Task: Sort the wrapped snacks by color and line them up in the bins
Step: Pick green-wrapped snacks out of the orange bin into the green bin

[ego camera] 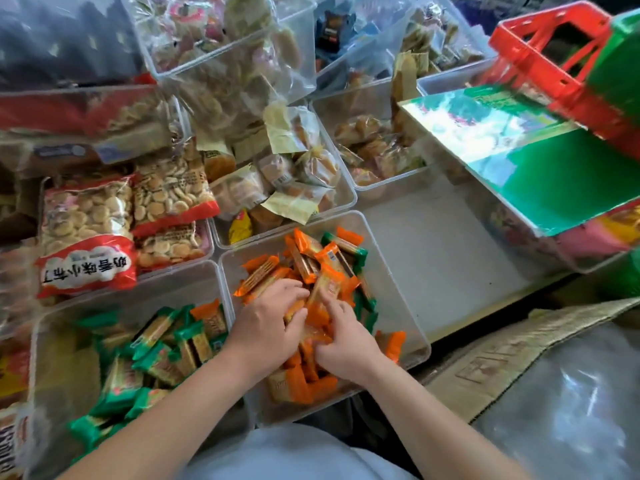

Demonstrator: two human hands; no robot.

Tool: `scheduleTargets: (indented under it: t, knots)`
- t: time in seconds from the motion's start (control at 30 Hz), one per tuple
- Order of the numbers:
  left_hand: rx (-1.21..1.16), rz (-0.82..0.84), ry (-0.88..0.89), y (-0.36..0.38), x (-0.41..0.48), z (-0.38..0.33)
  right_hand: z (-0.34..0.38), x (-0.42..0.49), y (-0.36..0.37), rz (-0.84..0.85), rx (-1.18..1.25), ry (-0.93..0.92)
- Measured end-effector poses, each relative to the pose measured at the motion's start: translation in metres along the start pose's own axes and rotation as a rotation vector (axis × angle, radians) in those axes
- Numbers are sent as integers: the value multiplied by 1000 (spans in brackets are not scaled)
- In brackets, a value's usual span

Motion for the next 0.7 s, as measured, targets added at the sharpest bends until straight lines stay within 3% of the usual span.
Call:
scheduleTargets:
  t: [0.07, 0.13, 0.2, 0.27, 0.37, 0.47, 0.57, 0.7]
  knots:
    - [150, 72, 94, 7, 11, -10, 2, -7, 5, 30, -122, -78]
    - [194, 256, 167, 25, 21, -18, -3, -12, -2, 102, -55, -99]
    - [246, 473, 194, 45, 25, -16, -15, -14, -17, 131, 74, -47]
    - [411, 623, 213, 56, 23, -5, -33, -11, -40, 43, 184, 89]
    - [508, 626, 223, 56, 17, 3, -62, -1, -67, -123, 75, 278]
    - [529, 581, 201, 51, 10, 5, -72, 13, -58, -47, -85, 322]
    - [513, 543, 155, 42, 3, 11, -75, 28, -40, 27, -88, 306]
    - [518, 473, 76, 29, -5, 13, -81, 39, -33, -50, -70, 301]
Point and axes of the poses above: each hand's wrist, its own x-axis towards the middle knuckle, its own y-axis out of the palm, z = x × y, the point moved 7 cm from there along x, towards the middle knuckle, and after that the axes turned 1 degree about y, right-handed, at the moved point
